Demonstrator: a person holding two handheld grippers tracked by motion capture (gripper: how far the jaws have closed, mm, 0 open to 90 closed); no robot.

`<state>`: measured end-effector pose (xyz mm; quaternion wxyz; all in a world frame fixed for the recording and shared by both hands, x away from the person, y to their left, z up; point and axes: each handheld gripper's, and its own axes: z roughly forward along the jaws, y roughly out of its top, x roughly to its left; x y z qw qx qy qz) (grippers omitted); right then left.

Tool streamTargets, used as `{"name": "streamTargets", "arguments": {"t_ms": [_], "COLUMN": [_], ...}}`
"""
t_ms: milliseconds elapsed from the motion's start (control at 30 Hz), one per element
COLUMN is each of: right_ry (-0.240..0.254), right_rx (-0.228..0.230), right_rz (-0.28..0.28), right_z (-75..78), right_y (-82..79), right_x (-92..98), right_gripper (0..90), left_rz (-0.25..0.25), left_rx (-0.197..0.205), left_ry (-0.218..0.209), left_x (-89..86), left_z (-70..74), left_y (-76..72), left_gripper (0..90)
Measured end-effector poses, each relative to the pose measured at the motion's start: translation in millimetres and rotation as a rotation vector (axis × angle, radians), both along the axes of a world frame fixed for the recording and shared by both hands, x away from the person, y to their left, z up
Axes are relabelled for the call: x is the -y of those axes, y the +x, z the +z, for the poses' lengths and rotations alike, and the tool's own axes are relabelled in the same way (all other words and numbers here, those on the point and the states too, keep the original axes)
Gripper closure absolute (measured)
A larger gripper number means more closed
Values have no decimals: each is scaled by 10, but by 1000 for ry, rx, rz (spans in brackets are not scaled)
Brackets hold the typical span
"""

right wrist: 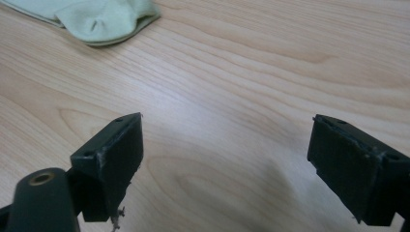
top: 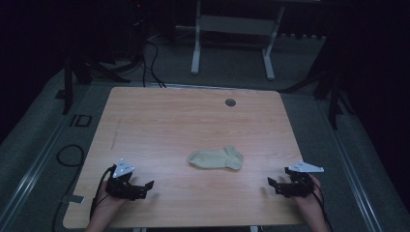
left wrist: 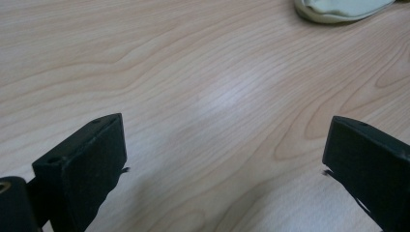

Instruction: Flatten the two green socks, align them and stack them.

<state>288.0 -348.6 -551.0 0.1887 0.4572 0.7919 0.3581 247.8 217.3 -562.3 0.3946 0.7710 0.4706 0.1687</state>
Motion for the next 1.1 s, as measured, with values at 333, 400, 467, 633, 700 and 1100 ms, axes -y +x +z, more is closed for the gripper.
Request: {"name": "streamTargets", "arguments": {"t_ms": [333,400,467,633,700,1100], "right_ry": [5,7,15,39,18,10], "right_rx": [-16,-18,-12,8,9,40], "right_rz": [-37,-52,-70,-108,-114,-185], "right_z": [-82,-86,-85,-75,-74,-91], "right_y": [-160,-186,-209,-268,-285,-360], "right_x": [161,197,230,324,344,460], "right_gripper": [127,127,127,128,128,128], "left_rz": [62,75,86,117,137,249], "left_rx": [10,9,7,14,14,29], "left_ry": [-1,4,2,9,18,41], "left_x": [-197,-228,-264,-344,-375,-625], "left_z": [-21,-25,-31,-37,-46,-90], "left_y": [-130,-153,-181,-258,-288,-394], "left_gripper": [20,20,20,20,20,20]}}
